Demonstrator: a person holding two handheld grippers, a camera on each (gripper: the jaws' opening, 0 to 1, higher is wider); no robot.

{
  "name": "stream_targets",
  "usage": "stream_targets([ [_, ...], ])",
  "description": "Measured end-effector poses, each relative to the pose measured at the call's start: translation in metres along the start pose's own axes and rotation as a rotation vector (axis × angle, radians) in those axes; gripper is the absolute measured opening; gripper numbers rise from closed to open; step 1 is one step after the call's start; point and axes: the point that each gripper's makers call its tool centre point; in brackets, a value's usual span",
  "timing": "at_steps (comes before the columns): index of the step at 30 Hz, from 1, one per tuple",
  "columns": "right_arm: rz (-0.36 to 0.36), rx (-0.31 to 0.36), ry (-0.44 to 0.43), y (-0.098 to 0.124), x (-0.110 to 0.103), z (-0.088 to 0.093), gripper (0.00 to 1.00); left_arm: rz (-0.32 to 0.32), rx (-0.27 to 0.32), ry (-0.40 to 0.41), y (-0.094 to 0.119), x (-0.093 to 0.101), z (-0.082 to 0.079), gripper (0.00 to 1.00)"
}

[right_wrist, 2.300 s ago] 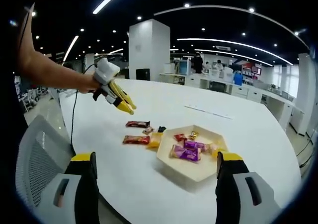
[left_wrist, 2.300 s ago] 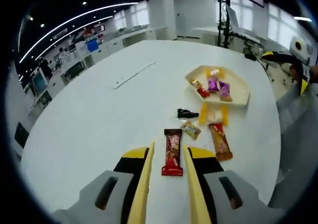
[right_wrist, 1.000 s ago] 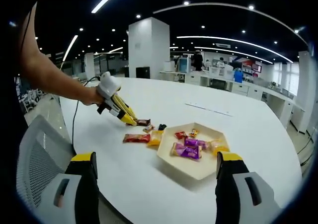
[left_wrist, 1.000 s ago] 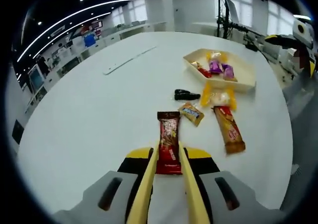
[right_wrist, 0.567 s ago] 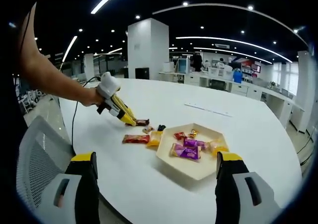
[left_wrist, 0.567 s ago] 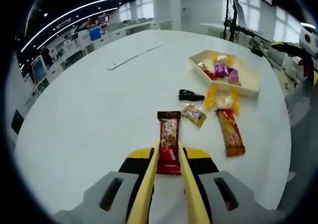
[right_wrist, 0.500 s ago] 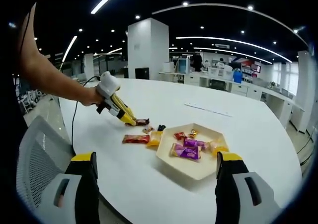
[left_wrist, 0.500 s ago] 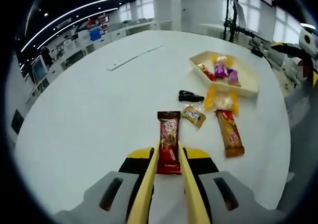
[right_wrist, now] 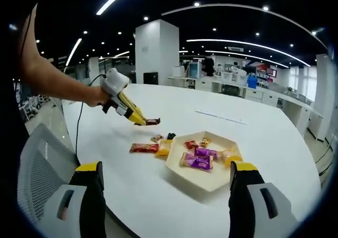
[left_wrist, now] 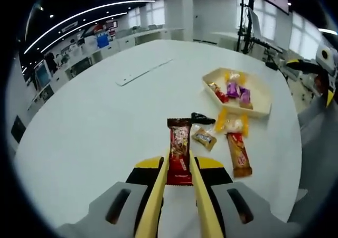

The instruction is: Place the target food into the container with the food tongs after gripping and lifting it, then release it inside without dropping or visibly crushing the food.

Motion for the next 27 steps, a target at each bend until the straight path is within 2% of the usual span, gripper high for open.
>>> stream_targets([
  [9, 0.003, 0.007, 0.001, 0.001, 0.0, -0.001, 0.98, 0.008, 0.0, -0.005, 0.004, 0.001, -0.007, 0.19],
  [10, 0.003, 0.007, 0.0, 0.001, 0.0, -0.001, 0.98, 0.02, -0.001, 0.012, 0.005, 0.004, -0.008, 0.19],
  [22, 0.01, 0.022, -0.005, 0.003, 0.002, -0.003, 0.97, 0.049, 0.006, -0.032, 0.005, 0.02, -0.022, 0.19],
  [27, 0.013, 0.032, -0.009, 0.004, 0.003, -0.005, 0.97, 0.071, 0.015, -0.048, 0.003, 0.031, -0.032, 0.19],
])
Point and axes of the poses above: the point that each gripper's makers call its tool centre point, and the gripper's own axes: y roughly backward along the fingers, x roughly to its right, z roughly out of its underside, and after that the axes turned 2 degrees about -z, right-handed
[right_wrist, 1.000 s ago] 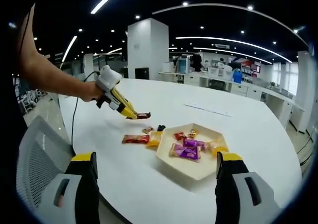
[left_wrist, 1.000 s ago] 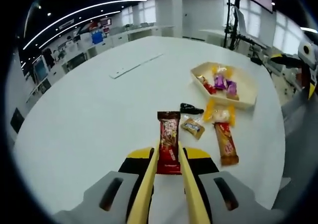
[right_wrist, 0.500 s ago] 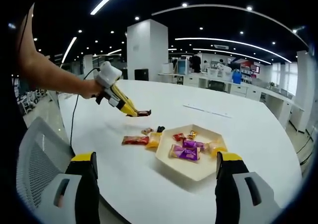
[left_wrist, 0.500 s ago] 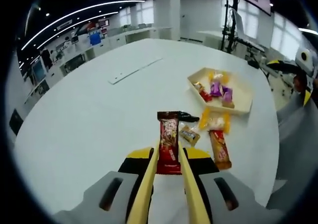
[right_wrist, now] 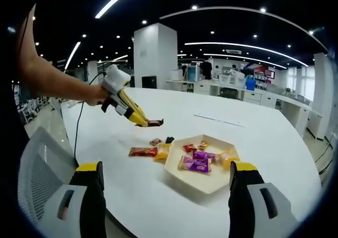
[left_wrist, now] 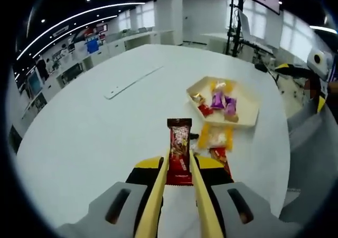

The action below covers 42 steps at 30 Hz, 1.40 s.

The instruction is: Place the target food into the container with the food tongs after gripping and lifting it, then release it inside without dropping or visibly crushing the food.

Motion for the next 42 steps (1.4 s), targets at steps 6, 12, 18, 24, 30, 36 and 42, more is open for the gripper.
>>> stream_targets([
  [6, 0.003, 0.002, -0.002, 0.0, 0.001, 0.0, 0.97, 0.027, 0.023, -0.011, -0.009, 0.013, -0.016, 0.19],
  [12, 0.01, 0.009, -0.004, 0.001, 0.003, -0.001, 0.97, 0.049, 0.041, -0.029, -0.017, 0.026, -0.03, 0.18],
  [18, 0.013, 0.011, -0.004, 0.001, 0.003, -0.002, 0.97, 0.074, 0.067, -0.053, -0.024, 0.041, -0.05, 0.18],
  [24, 0.017, 0.015, -0.005, 0.002, 0.004, -0.003, 0.97, 0.101, 0.08, -0.078, -0.032, 0.057, -0.062, 0.18],
  [30, 0.017, 0.018, -0.003, 0.002, 0.003, -0.003, 0.97, 0.119, 0.087, -0.091, -0.036, 0.068, -0.073, 0.18],
  [36, 0.018, 0.018, -0.004, 0.002, 0.004, -0.003, 0.97, 0.149, 0.102, -0.11, -0.043, 0.081, -0.088, 0.18],
  [42, 0.015, 0.016, -0.004, 0.002, 0.004, -0.003, 0.97, 0.181, 0.124, -0.134, -0.054, 0.099, -0.107, 0.18],
])
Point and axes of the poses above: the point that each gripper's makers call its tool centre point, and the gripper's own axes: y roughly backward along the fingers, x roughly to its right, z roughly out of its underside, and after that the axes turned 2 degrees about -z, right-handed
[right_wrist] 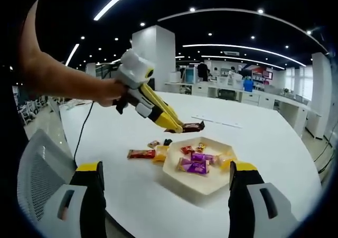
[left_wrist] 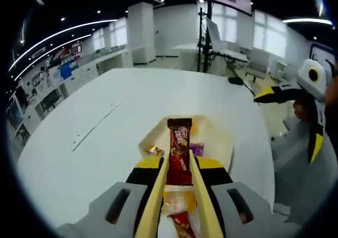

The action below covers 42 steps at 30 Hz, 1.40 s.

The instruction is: Place the target food into the container with the food tongs after gripping and lifting it, then release it inside without dropping or visibly crushing the food.

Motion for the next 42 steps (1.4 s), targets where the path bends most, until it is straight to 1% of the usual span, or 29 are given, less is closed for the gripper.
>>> stream_targets([
  [8, 0.007, 0.0, 0.0, 0.0, 0.002, 0.0, 0.97, 0.05, 0.025, -0.033, -0.018, 0.022, -0.024, 0.18],
  [13, 0.015, 0.004, -0.004, 0.001, 0.003, -0.001, 0.97, 0.067, 0.029, -0.048, -0.026, 0.032, -0.028, 0.18],
  [20, 0.021, 0.011, -0.008, 0.002, 0.004, -0.002, 0.97, 0.077, 0.032, -0.065, -0.029, 0.038, -0.036, 0.18],
  [26, 0.026, 0.017, -0.011, 0.003, 0.005, -0.003, 0.97, 0.079, 0.028, -0.069, -0.031, 0.04, -0.034, 0.18],
  [32, 0.027, 0.019, -0.013, 0.003, 0.005, -0.003, 0.97, 0.086, 0.02, -0.072, -0.037, 0.046, -0.03, 0.19],
  [35, 0.028, 0.021, -0.015, 0.003, 0.006, -0.003, 0.97, 0.088, 0.012, -0.074, -0.04, 0.049, -0.026, 0.19],
  [40, 0.031, 0.025, -0.019, 0.003, 0.006, -0.004, 0.97, 0.081, -0.006, -0.071, -0.049, 0.051, -0.012, 0.19],
  [42, 0.032, 0.027, -0.022, 0.004, 0.006, -0.005, 0.97, 0.088, -0.013, -0.064, -0.052, 0.053, -0.007, 0.19],
])
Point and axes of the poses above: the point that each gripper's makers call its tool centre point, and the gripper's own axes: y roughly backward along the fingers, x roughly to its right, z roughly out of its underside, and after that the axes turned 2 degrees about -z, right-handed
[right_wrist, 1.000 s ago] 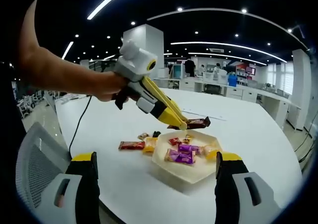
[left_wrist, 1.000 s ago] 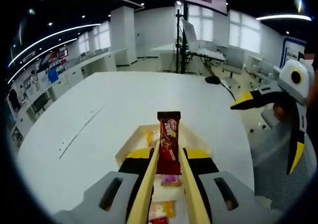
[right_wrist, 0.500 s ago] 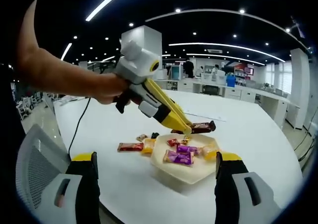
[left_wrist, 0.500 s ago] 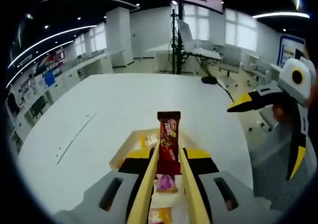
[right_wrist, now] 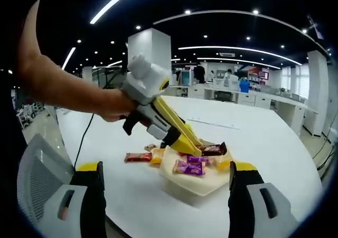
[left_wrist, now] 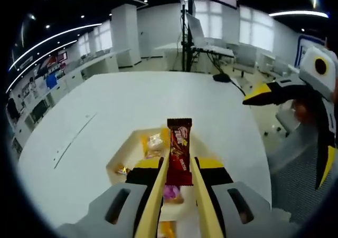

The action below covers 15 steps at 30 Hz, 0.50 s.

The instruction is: Place the target food into the container with the food tongs after gripping and lifting it, then release it inside without dropping or visibly crushing the food.

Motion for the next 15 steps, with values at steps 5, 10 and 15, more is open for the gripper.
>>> stream_targets([
  [5, 0.002, -0.003, -0.001, 0.0, 0.001, 0.001, 0.97, 0.012, -0.026, 0.014, -0.01, 0.007, 0.016, 0.19],
  [10, -0.002, -0.005, -0.001, -0.001, 0.0, 0.001, 0.97, 0.022, -0.047, 0.004, -0.014, 0.012, 0.03, 0.2],
  [15, -0.002, -0.009, -0.002, -0.001, 0.0, 0.002, 0.97, 0.019, -0.052, -0.058, -0.017, 0.011, 0.039, 0.25],
])
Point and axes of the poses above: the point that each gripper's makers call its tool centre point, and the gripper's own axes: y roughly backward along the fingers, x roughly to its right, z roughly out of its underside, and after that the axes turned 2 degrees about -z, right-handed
